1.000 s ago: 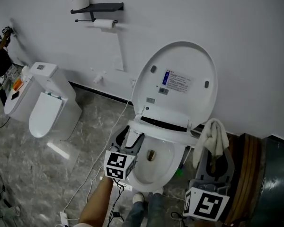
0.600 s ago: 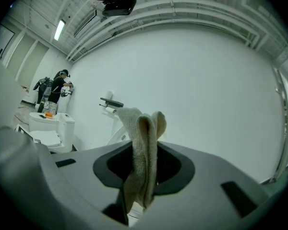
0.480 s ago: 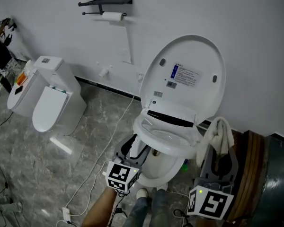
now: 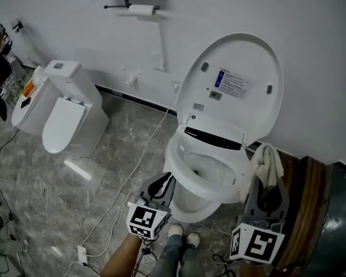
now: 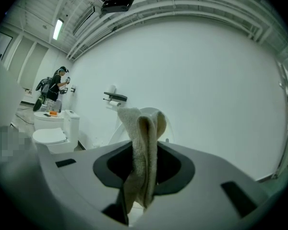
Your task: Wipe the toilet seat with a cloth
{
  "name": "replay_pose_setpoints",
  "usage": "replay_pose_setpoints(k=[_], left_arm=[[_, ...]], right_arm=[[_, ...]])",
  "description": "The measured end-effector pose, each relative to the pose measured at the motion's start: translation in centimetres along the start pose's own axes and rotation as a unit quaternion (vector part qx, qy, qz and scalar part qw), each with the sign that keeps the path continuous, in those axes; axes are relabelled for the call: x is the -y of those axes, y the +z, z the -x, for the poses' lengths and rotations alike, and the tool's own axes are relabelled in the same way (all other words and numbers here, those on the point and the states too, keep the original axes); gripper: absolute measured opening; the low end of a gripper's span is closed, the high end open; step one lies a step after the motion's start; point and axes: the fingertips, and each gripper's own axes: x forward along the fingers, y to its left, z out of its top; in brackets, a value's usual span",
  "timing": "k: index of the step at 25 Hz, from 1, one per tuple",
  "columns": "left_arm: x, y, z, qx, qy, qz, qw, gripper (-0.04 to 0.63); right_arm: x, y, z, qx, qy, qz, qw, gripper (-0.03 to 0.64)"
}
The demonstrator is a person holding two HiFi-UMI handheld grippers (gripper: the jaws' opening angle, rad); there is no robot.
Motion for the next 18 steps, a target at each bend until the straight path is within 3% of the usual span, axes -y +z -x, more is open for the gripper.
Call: replay_pose_setpoints(k=[9, 13, 15, 18], left_arm=[[2.0, -3.3, 1.9, 0.002, 0.037, 0.022, 0.9991, 0.017], [1.4, -5.4, 3.6, -0.003, 0.082, 0.033, 0.9961, 0.017], [0.9, -5.5, 4.8, -0.004, 0.099, 0.043, 0.9941, 0.017], [1.3, -3.9, 6.2, 0.003, 0.09, 0.038, 0.9952, 0.017]], right_arm=[[-1.0, -2.7, 0.9, -0.009, 0.027, -0.013, 1.0, 0.1], [-1.0, -4.0, 1.6, -0.013, 0.033, -0.013, 0.999, 0.1], [-1.0, -4.5, 2.0, -0.018, 0.036, -0.016, 0.999, 0.1], [-0.6, -4.2, 2.7, -0.019, 0.039, -0.019, 0.999, 0.1]])
